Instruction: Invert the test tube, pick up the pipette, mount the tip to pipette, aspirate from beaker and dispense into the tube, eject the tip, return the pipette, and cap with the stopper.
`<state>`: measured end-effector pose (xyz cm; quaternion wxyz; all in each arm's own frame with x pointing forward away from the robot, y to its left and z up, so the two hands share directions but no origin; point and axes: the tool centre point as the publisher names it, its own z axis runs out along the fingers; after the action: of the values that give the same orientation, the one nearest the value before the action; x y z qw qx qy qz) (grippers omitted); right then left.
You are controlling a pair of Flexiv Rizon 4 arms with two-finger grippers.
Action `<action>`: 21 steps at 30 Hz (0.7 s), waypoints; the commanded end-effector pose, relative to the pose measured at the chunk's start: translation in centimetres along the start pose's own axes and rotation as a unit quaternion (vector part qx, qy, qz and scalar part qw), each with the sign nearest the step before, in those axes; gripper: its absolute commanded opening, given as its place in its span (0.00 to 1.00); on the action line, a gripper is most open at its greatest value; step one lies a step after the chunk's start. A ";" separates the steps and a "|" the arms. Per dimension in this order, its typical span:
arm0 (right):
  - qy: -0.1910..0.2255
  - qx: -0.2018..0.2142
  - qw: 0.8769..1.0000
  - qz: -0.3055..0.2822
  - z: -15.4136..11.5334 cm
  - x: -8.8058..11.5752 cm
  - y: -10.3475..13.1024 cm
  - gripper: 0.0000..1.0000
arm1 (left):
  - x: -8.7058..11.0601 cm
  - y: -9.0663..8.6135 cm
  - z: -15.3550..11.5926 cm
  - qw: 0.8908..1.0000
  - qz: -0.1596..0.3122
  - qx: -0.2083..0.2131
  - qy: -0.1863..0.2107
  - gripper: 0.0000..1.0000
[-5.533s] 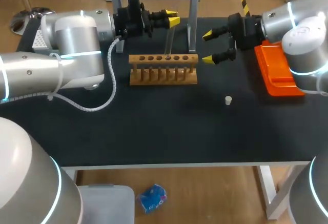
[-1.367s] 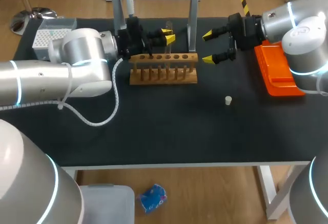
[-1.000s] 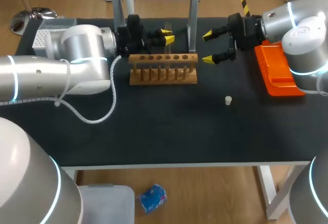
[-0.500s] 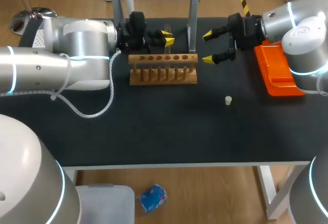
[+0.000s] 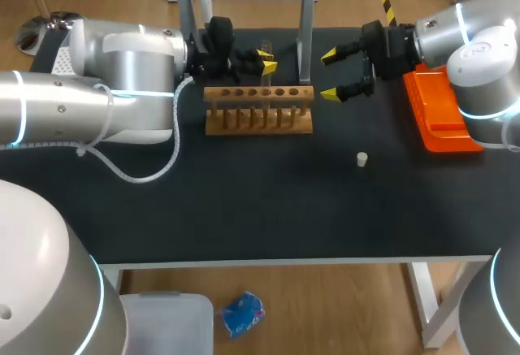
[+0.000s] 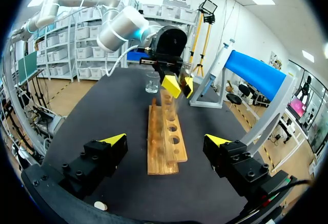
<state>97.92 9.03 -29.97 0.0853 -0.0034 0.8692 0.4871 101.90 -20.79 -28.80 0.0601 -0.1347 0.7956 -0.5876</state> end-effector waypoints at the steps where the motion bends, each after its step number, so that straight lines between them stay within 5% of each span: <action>1: 0.000 0.000 1.000 0.000 -0.1 0.0 0.0 1.00 | -0.1 0.2 0.2 1.000 -0.003 -0.008 0.001 0.46; 2: 0.000 0.000 1.000 0.000 -0.1 0.0 0.0 1.00 | -0.1 0.2 0.2 1.000 -0.003 -0.009 0.001 1.00; 14: 0.000 0.000 1.000 0.000 -0.1 0.0 0.0 1.00 | 0.2 0.1 -0.3 0.999 -0.004 -0.038 -0.001 1.00; 21: 0.000 0.000 1.000 0.000 -0.1 0.0 0.0 1.00 | 1.0 -1.8 -2.1 0.996 0.005 -0.083 -0.012 1.00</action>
<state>97.92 9.03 -29.97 0.0853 -0.0034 0.8692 0.4871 101.42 -20.47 -28.14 0.0631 -0.1352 0.8331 -0.5326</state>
